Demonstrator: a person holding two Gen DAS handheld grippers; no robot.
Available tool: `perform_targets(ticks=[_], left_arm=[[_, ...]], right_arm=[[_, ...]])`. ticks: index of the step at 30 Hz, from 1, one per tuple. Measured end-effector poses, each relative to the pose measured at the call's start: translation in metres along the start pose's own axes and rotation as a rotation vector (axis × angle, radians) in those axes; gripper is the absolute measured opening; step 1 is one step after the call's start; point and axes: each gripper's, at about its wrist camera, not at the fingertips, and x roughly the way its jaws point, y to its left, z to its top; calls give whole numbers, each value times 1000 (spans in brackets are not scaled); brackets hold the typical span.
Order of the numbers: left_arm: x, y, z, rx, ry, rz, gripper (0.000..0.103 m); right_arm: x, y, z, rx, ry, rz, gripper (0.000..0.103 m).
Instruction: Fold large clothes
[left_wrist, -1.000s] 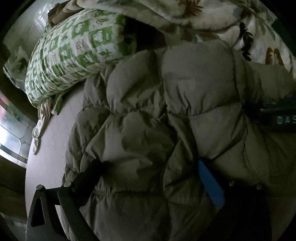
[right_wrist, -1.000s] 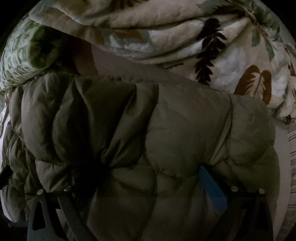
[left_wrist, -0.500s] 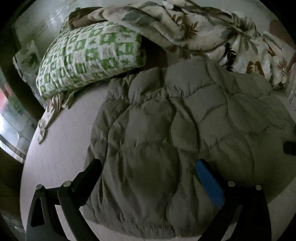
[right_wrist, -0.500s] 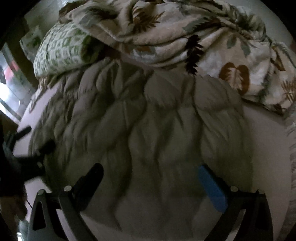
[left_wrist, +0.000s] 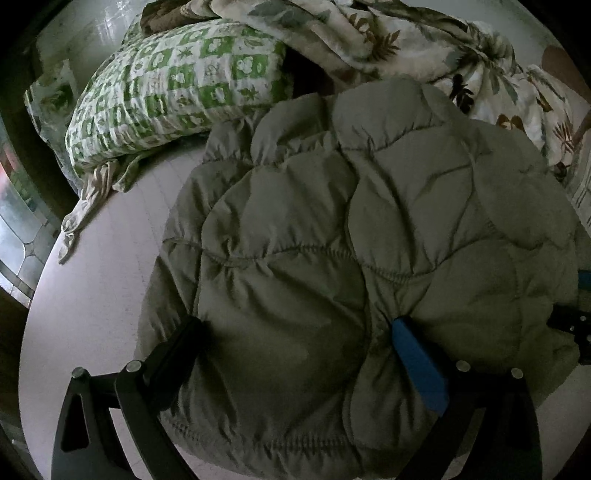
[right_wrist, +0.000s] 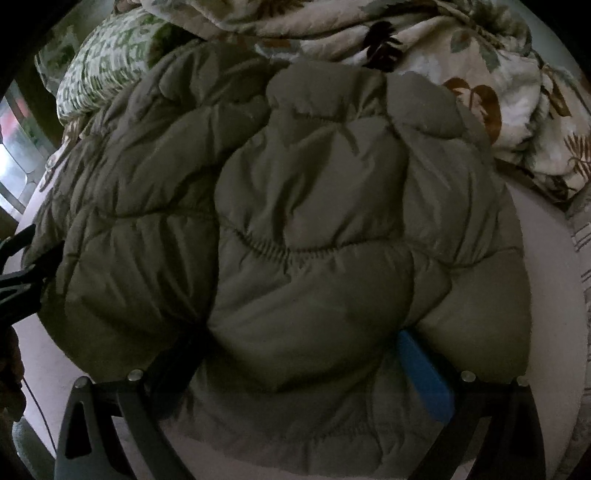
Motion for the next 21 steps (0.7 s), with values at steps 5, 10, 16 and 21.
perform_targets(ticks=[5,10,16,21], left_arm=[[1,-2,-2,2,0,11,103],[-9,7,0,-19,12,-33,103],[-21,37,6,-58,36,-75,103],[-21,63,13,-102,61,-111,103]], right_arm=[[3,3,9,-4,-2,-19,103],[-23,-1,5,9,-59,17,103],[-47,-36,3,34,-84,20,103],[-60,-100,5,192,-95,25,103]])
